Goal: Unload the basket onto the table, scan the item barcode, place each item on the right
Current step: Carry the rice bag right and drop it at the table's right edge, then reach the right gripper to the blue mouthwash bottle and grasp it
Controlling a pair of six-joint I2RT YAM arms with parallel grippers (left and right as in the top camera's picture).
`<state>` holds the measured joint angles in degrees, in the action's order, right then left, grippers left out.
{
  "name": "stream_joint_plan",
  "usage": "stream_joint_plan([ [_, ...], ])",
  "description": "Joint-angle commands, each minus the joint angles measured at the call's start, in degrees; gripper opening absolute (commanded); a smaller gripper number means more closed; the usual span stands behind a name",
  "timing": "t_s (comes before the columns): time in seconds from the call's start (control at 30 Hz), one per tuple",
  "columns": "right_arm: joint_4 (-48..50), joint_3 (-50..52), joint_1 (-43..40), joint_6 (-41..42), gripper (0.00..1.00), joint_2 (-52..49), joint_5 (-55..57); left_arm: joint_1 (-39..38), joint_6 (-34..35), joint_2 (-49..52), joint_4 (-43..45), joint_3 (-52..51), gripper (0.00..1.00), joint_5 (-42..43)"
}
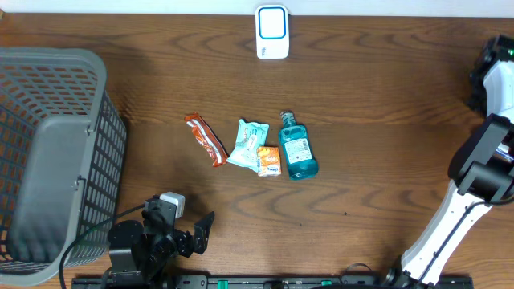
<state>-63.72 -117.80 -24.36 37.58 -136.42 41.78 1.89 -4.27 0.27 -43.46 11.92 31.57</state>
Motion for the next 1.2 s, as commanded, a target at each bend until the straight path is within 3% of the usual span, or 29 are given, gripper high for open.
stream_joint_plan([
  [0.0, -2.1, -1.0, 4.0, 3.9, 0.99, 9.2, -5.0, 0.4, 0.1, -0.1, -0.2, 0.2, 0.98, 0.1],
  [0.3, -4.7, -1.0, 18.6, 5.6, 0.99, 15.1, -28.0, 0.4, 0.1, 0.0, -0.2, 0.2, 0.98, 0.1],
  [0.47, 0.2, 1.0, 28.3, -23.6, 0.99, 11.8, -55.9, 0.4, 0.1, -0.1, -0.2, 0.2, 0.98, 0.1],
  [0.6, 1.2, 1.5, 33.2, -35.2, 0.99, 7.8, -68.2, 0.4, 0.1, -0.1, -0.2, 0.2, 0.98, 0.1],
  [0.87, -2.1, 1.5, 38.4, -45.2, 0.99, -1.5, -80.2, 0.4, 0.1, -0.1, -0.2, 0.2, 0.98, 0.1],
  [1.17, -9.0, 1.7, 39.0, -50.5, 0.99, -8.0, -80.7, 0.4, 0.1, -0.1, -0.2, 0.2, 0.98, 0.1],
])
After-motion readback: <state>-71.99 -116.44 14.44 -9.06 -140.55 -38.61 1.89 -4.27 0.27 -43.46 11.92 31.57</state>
